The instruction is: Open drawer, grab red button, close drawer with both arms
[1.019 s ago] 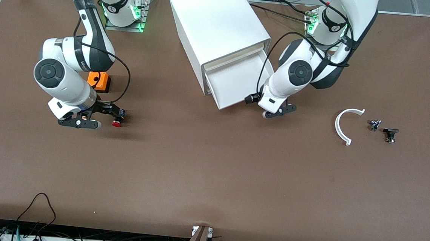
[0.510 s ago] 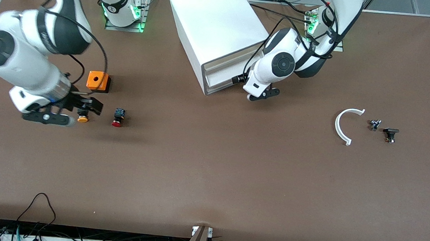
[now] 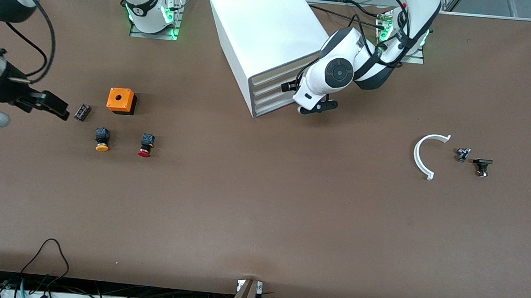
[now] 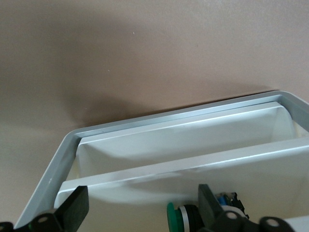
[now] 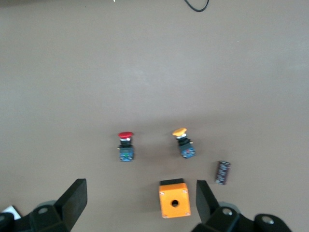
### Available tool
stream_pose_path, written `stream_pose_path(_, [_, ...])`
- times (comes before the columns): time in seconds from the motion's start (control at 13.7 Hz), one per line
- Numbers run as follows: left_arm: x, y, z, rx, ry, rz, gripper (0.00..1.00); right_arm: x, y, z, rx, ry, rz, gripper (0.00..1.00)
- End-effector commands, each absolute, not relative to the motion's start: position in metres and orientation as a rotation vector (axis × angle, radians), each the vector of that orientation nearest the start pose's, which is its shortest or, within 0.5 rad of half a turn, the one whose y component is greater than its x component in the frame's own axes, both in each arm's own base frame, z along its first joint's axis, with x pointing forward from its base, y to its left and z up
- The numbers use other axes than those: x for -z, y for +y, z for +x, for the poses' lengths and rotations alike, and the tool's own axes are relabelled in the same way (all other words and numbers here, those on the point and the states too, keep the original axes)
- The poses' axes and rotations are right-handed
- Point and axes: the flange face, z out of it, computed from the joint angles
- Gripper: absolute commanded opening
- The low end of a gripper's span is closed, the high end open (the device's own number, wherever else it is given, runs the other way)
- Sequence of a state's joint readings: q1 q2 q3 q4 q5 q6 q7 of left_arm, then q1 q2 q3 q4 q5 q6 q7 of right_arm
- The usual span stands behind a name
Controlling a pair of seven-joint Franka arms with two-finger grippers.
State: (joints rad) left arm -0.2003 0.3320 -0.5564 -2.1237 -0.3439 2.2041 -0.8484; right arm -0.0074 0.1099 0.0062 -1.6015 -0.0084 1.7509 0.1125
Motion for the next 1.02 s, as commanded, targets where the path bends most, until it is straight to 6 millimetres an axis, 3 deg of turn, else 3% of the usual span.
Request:
stream_pose_path(0.0, [-0.276, -0.368, 0.403, -0.747, -0.509, -3.181, 1.0, -0.583, -0.038, 0.584, -0.005, 0.064, -3.151, 1.0])
stream_pose_path(0.07, [-0.283, -0.352, 0.421, -0.7, -0.496, -3.218, 1.0, -0.591, -0.039, 0.576, -0.025, 0.064, -3.152, 1.0])
stream_pose_path(0.22, [-0.303, -0.297, 0.477, -0.547, -0.533, -3.296, 1.0, -0.603, -0.036, 0.56, -0.006, 0.064, -3.152, 1.0])
stream_pose_path(0.44, [-0.334, -0.226, 0.53, -0.255, -0.502, -3.379, 1.0, -0.606, -0.031, 0.528, 0.011, 0.059, -3.148, 1.0])
stream_pose_path(0.58, [-0.378, -0.164, 0.566, -0.025, -0.573, -3.389, 1.0, -0.601, -0.033, 0.522, 0.014, 0.059, -3.145, 1.0])
stream_pose_path(0.66, [-0.406, -0.137, 0.575, 0.067, -0.64, -3.381, 1.0, -0.602, -0.033, 0.522, 0.016, 0.059, -3.145, 1.0])
stream_pose_path(0.8, [-0.448, -0.105, 0.574, 0.138, -0.703, -3.371, 1.0, -0.602, -0.033, 0.524, 0.017, 0.064, -3.144, 1.0])
stream_pose_path(0.95, [-0.501, -0.064, 0.572, 0.043, -0.636, -3.327, 1.0, -0.6, -0.032, 0.526, 0.014, 0.067, -3.137, 1.0])
